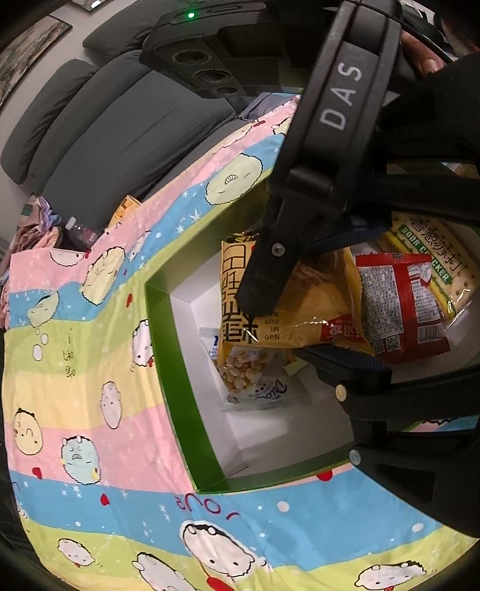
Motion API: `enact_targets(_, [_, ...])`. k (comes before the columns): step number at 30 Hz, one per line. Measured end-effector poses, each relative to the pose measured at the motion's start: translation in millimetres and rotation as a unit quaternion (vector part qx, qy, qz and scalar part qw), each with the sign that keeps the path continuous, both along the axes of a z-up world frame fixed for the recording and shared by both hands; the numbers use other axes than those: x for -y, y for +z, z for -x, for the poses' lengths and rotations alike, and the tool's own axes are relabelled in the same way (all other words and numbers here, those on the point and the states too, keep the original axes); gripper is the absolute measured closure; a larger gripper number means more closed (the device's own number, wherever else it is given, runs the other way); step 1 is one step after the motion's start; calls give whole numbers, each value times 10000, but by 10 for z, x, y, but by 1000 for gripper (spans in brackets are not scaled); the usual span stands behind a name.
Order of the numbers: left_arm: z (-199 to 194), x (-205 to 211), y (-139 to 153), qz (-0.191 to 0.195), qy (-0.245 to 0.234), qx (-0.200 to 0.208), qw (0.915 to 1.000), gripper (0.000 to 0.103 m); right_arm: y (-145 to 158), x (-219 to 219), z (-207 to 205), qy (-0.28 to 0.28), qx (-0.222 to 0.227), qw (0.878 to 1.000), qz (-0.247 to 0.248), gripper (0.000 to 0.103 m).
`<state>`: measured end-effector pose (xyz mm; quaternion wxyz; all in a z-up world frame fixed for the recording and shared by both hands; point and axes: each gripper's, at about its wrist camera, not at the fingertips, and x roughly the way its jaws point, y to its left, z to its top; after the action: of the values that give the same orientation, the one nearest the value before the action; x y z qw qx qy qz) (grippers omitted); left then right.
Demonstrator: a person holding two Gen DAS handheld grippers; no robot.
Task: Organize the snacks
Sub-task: 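Carry the yellow packet over the green box and lower it inside, then open the right gripper to release the yellow packet in the box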
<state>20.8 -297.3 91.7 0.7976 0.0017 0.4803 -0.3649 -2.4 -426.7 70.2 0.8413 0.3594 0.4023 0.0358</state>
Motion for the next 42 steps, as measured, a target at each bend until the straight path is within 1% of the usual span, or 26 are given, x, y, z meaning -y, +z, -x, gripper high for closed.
enact_targets(10, [-33, 27, -103, -36, -9, -182, 9998, 56, -111, 24, -32, -62, -224, 9997, -63, 50])
enact_targets(15, [-35, 38, -125, -50, -16, -207, 9998, 57, -121, 16, -37, -96, -307, 9995, 29, 50])
enact_targets(28, [-34, 59, -146, -62, -29, -186, 9998, 56, -139, 33, -39, -154, -360, 9992, 101, 50])
enact_targets(39, [-18, 51, -134, -129, -28, -235, 9996, 53, -125, 49, 15, -257, -367, 9989, 121, 50])
enact_targets(42, [15, 25, -90, -140, 15, -175, 9997, 52, -100, 45, 38, -263, -373, 9988, 170, 50])
